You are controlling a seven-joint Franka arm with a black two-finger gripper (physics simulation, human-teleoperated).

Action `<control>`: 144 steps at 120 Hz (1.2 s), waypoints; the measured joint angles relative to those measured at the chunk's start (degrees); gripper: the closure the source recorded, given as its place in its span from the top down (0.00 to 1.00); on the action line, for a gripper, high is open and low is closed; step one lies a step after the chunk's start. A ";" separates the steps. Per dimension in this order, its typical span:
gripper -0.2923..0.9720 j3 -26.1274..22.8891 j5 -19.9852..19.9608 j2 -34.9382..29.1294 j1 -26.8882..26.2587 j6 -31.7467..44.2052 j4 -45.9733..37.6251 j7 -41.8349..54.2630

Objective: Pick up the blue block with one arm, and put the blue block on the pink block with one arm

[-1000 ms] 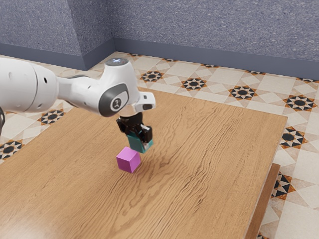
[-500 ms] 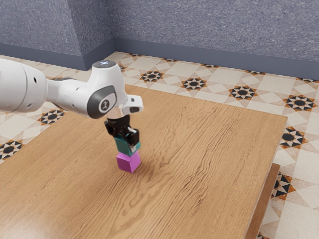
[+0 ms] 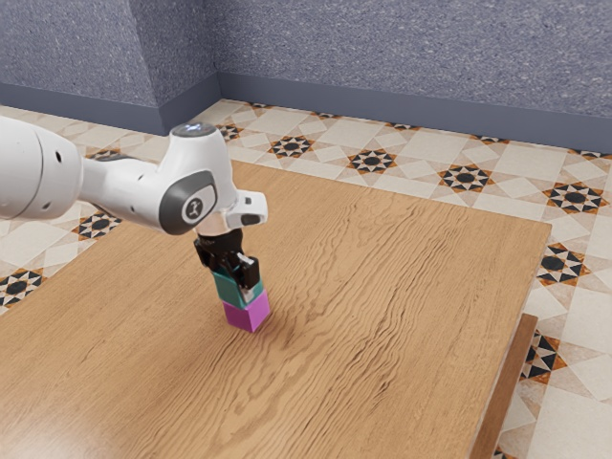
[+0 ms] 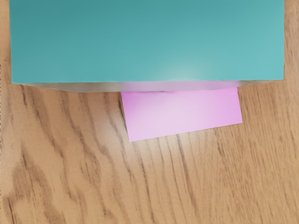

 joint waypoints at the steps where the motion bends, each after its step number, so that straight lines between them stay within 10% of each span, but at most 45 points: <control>1: 0.53 0.00 -0.01 0.01 0.00 0.01 -0.01 0.01; 144: 0.52 0.77 0.09 1.58 0.02 1.00 0.49 -7.78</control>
